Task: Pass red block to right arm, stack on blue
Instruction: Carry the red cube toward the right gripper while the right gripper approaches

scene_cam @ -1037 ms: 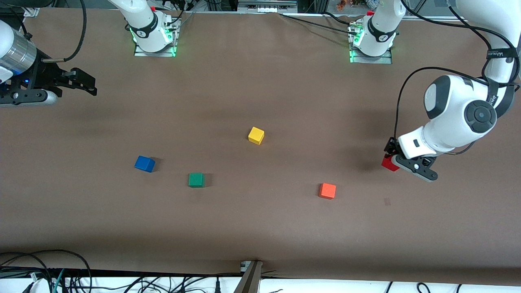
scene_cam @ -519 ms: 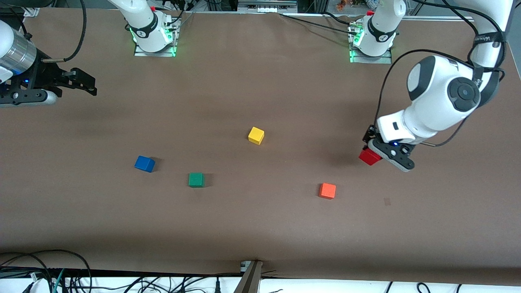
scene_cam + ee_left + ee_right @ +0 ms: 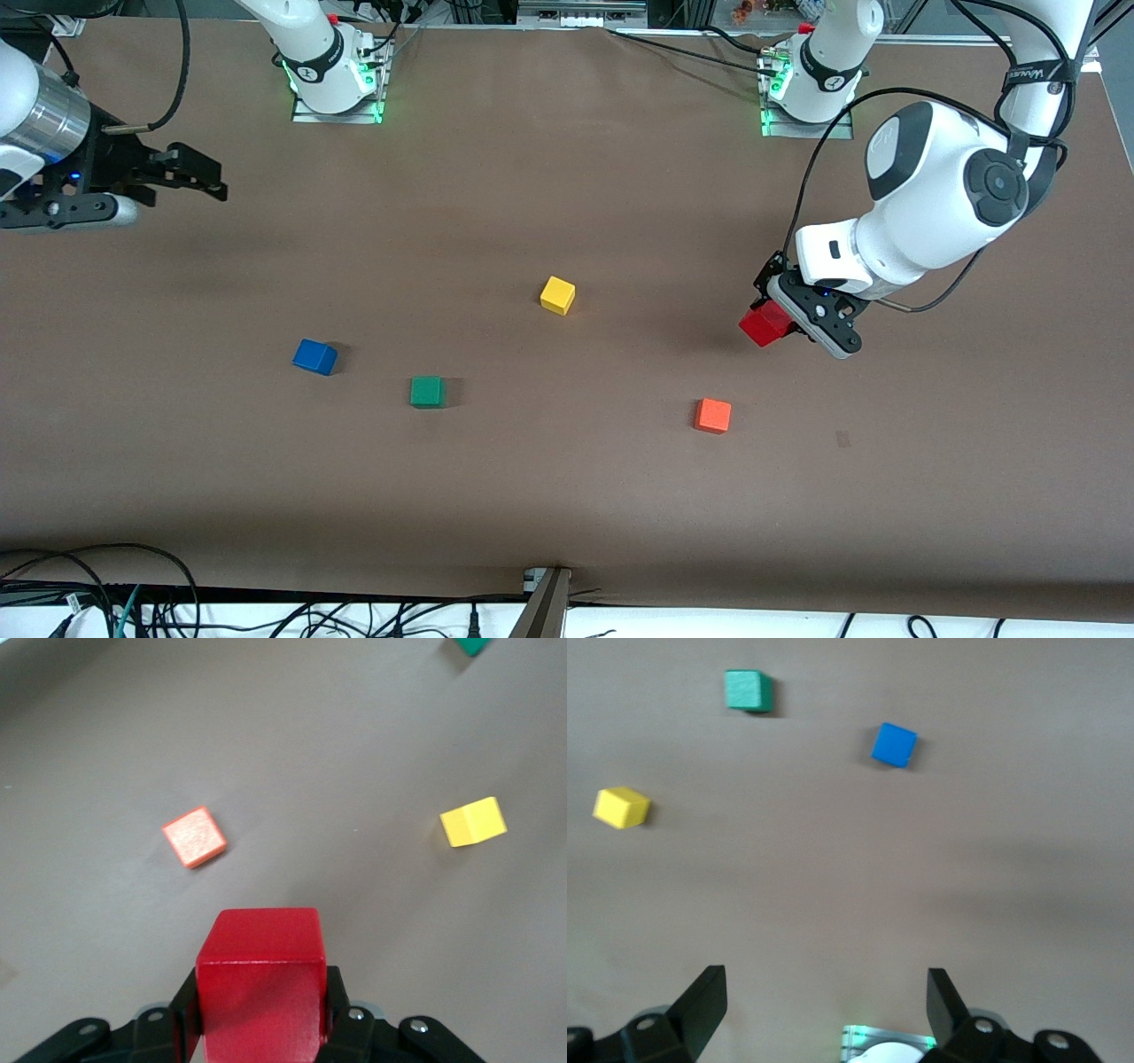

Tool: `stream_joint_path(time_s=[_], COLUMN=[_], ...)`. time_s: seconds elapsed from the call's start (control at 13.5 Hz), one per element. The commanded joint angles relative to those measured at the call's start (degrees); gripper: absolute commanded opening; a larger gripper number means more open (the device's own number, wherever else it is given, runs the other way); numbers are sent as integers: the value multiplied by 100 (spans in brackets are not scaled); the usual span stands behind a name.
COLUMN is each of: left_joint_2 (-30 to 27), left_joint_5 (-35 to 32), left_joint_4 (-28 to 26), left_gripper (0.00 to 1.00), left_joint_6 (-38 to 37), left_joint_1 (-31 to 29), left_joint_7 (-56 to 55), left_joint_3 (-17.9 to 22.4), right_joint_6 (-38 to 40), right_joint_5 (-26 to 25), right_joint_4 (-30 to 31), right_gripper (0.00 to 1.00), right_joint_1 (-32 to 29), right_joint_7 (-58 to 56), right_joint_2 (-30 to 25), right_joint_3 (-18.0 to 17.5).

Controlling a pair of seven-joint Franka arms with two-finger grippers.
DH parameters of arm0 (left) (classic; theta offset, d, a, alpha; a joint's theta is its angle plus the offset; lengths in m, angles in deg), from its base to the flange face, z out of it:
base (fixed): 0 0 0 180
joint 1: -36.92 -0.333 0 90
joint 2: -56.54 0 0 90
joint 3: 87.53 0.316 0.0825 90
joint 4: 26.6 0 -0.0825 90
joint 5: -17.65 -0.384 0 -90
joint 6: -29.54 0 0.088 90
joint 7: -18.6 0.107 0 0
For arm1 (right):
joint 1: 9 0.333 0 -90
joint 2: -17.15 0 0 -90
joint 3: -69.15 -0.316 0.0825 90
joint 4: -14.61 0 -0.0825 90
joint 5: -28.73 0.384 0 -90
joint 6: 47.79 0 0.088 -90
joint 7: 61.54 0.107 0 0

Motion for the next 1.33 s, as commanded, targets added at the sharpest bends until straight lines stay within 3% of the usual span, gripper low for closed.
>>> stream_joint_path(time_s=[0.0, 0.3, 0.74, 1.04, 1.26], left_joint_2=[352, 766, 1109, 1584, 1909], left_joint_5=[786, 2210, 4810, 5602, 6341], left_joint_4=[208, 235, 244, 604, 805], left_gripper=[0, 0, 0, 0, 0], left_joint_6=[-274, -703, -1530, -1610, -1602], left_joint_1=[-240, -460, -364, -276, 109], left_joint_7=[1202, 2814, 4949, 6111, 6497], left_joint_3=[-19, -19, -115, -642, -757], right_joint_6=[119, 137, 59, -951, -997], right_joint_5=[672, 1877, 4372, 6129, 7457], right_joint_4=[-76, -58, 152, 898, 1409], right_gripper=[100, 100, 100, 100, 100], right_joint_1=[-40, -5, 284, 619, 663], right_joint_7=[2, 10, 159, 669, 810], right_joint_2=[139, 735, 1606, 1712, 1712], right_joint_3=[5, -22, -22, -31, -31])
